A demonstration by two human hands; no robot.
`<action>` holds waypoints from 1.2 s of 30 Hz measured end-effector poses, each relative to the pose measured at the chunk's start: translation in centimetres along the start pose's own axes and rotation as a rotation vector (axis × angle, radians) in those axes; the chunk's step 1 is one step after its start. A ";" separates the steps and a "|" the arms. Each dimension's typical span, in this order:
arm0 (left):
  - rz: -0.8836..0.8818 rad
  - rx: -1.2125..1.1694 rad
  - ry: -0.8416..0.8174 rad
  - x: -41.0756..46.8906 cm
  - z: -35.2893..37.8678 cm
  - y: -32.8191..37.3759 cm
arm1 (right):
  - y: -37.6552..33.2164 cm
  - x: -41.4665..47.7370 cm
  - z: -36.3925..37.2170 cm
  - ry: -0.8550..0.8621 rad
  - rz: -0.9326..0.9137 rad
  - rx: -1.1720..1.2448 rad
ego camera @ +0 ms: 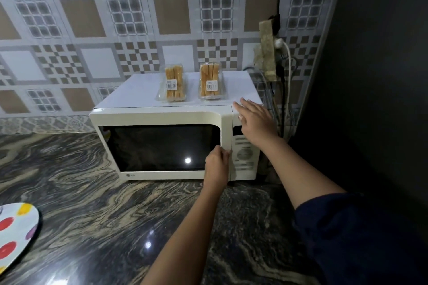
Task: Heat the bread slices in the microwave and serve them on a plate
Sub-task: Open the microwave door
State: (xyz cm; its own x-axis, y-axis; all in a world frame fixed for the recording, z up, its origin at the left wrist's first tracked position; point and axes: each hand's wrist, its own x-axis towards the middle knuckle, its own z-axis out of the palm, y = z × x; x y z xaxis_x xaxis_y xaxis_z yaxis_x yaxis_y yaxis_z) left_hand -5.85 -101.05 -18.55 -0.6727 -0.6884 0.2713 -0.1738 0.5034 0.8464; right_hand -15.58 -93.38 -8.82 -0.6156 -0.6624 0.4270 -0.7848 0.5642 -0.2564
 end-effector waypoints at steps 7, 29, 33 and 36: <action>0.037 -0.013 -0.068 1.6 -0.3 0.6 | 0.1 0.0 -0.1 -0.005 -0.016 -0.015; 0.019 -0.093 -0.269 -6.9 -7.3 -0.7 | -6.3 -3.3 -4.0 -0.223 0.257 0.600; 0.012 -0.092 -0.320 -10.6 -10.9 -1.6 | -10.2 -8.7 -4.6 -0.312 0.178 0.786; -0.006 -0.035 -0.351 -13.0 -14.1 -2.1 | -13.0 -11.6 -4.3 -0.283 0.105 0.779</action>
State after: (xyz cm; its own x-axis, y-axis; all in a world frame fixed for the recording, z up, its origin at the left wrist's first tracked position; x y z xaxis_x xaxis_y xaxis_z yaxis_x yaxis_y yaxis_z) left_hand 13.41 -100.54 -17.39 -0.8792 -0.4663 0.0975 -0.1575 0.4778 0.8642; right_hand 2.06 -90.92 -6.76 -0.6012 -0.7828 0.1606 -0.4832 0.1961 -0.8532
